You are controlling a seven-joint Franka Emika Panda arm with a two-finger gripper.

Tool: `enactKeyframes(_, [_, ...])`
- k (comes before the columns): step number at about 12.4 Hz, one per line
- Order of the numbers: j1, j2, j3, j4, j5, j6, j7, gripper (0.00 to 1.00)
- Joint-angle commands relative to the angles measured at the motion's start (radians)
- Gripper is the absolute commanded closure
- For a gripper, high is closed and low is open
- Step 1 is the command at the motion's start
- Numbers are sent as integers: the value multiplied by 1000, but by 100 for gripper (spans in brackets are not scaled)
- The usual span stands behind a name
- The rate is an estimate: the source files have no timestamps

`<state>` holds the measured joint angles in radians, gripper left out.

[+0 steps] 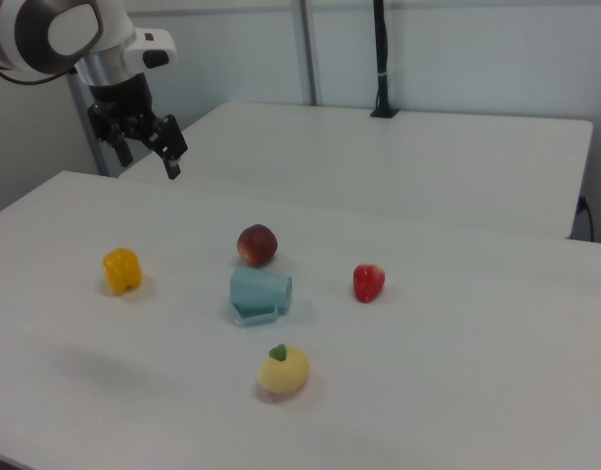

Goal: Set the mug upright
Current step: 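Move the gripper from rest toward the tipped light-blue cup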

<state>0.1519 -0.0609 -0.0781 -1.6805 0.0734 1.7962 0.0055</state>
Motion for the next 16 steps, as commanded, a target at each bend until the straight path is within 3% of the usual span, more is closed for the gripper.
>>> enactKeyframes(1, [23, -7, -20, -11, 3, 3, -19, 0])
enactKeyframes(9, [29, 12, -9, -1, 2, -34, -9, 0])
enactKeyframes(11, [29, 62, -9, 71, -3, -63, -6, 0])
enactKeyframes(12, [31, 97, -9, 115, -16, -84, 11, 0])
enactKeyframes(16, [113, 189, -8, 143, -202, -69, 128, 0])
